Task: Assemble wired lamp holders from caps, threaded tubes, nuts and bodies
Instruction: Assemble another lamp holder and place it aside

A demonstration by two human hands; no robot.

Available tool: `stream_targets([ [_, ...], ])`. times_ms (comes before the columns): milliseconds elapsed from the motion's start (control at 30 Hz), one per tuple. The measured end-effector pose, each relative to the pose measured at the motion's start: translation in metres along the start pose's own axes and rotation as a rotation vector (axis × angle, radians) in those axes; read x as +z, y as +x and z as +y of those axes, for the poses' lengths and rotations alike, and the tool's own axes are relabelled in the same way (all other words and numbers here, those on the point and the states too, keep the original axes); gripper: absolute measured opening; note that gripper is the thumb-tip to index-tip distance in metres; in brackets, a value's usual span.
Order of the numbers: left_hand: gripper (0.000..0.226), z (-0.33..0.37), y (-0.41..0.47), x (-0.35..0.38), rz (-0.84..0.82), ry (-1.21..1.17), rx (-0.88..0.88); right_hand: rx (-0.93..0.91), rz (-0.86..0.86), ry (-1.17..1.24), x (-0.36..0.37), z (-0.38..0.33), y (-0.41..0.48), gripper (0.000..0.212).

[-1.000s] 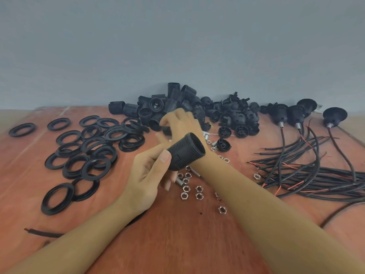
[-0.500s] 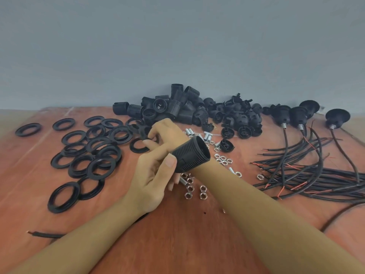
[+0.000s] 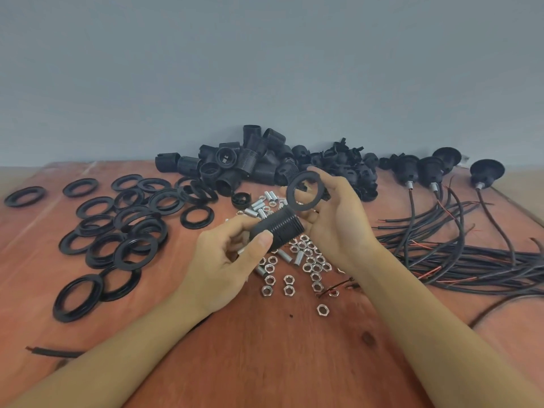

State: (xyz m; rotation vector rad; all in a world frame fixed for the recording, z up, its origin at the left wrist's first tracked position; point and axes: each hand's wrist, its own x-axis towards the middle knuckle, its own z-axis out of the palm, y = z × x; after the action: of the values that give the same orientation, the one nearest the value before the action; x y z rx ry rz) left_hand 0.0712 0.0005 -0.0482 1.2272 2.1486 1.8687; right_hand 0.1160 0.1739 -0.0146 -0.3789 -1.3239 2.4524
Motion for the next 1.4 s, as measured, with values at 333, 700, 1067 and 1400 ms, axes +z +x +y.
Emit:
stream_targets([
  [333, 0.026, -0.006, 0.001, -0.002, 0.077, 0.092, 0.018, -0.076, 0.066, -0.065, -0.005, 0.011, -0.014, 0.035],
  [700, 0.028, -0.01, 0.005, -0.007, 0.134, 0.113, 0.021, -0.251, -0.135, -0.449, -0.02, 0.011, -0.015, 0.021],
  [1067, 0.029, -0.007, 0.005, -0.004, -0.05, -0.015, -0.05, -0.038, -0.37, -0.597, -0.043, -0.018, -0.014, 0.045],
  [1400, 0.029, -0.006, 0.004, -0.005, 0.002, -0.023, 0.064, -0.252, -0.183, -0.806, -0.033, -0.003, -0.013, 0.074],
])
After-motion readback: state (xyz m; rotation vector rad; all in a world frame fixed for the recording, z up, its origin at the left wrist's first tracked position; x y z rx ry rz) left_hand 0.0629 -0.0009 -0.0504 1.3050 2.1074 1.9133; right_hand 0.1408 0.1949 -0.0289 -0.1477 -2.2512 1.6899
